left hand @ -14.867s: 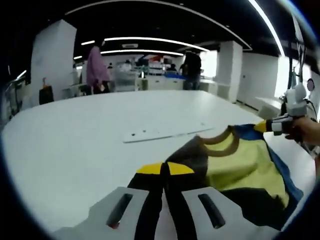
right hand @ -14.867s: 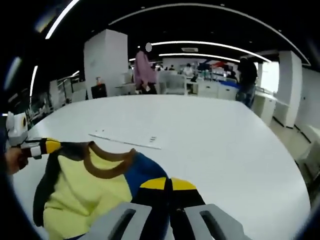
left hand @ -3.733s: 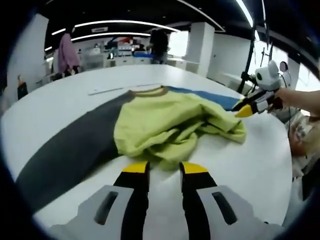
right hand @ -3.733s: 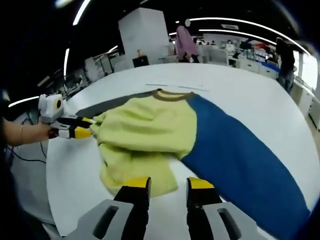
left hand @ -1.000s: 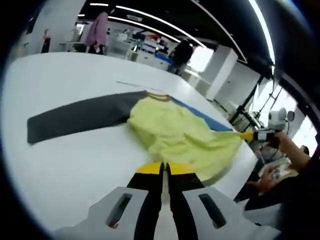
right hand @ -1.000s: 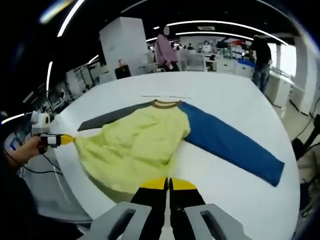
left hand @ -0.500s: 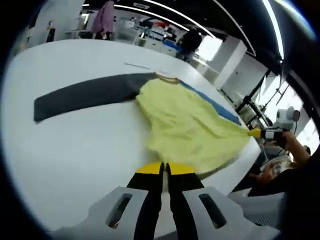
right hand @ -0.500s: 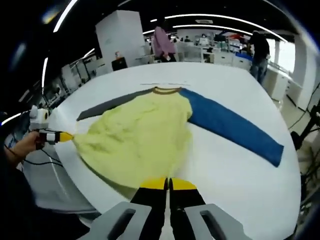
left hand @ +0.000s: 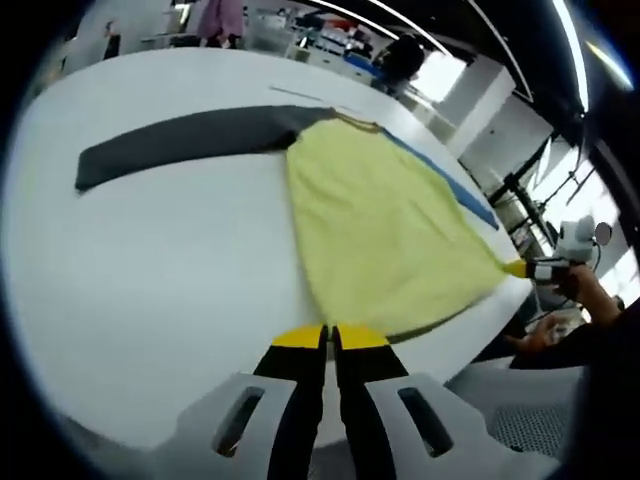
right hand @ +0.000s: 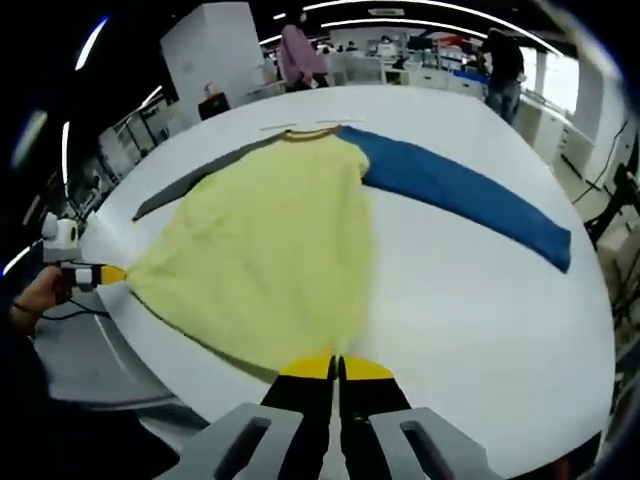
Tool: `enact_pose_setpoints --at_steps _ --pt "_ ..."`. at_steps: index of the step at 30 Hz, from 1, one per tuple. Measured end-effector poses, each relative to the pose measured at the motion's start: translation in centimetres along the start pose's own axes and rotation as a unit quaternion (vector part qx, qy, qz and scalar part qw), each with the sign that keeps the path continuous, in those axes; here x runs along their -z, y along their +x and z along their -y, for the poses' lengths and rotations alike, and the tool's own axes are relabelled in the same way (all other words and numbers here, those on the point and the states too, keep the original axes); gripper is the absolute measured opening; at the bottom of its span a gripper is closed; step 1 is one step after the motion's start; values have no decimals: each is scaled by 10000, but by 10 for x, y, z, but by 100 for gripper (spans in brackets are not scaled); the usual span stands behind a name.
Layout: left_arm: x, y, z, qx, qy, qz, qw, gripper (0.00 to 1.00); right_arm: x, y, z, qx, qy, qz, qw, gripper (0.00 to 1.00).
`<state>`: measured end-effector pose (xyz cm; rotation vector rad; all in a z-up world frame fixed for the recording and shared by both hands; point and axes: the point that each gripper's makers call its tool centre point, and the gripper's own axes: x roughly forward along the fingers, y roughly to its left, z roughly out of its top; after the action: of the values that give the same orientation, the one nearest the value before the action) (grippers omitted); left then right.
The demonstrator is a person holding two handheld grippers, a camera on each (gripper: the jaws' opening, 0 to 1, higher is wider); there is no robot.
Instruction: Fold the garment on the visible template until the final outline fits inside the template.
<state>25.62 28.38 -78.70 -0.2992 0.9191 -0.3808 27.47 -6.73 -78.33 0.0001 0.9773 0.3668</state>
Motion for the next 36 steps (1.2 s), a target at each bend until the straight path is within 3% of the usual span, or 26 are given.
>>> enact_pose_setpoints --at_steps 14,26,31,36 --pt "14 4 -10 -239 152 -201 9994 1 14 4 4 64 63 -143 9999 0" --pt "15 3 -8 -352 112 -150 9992 1 18 3 3 100 131 -213 9996 0" --pt "19 4 -7 -329 231 -236 9989 1 20 2 6 158 317 -227 9991 0" --pt "18 4 -5 -320 713 -256 9966 1 21 3 5 63 274 -236 9993 0"
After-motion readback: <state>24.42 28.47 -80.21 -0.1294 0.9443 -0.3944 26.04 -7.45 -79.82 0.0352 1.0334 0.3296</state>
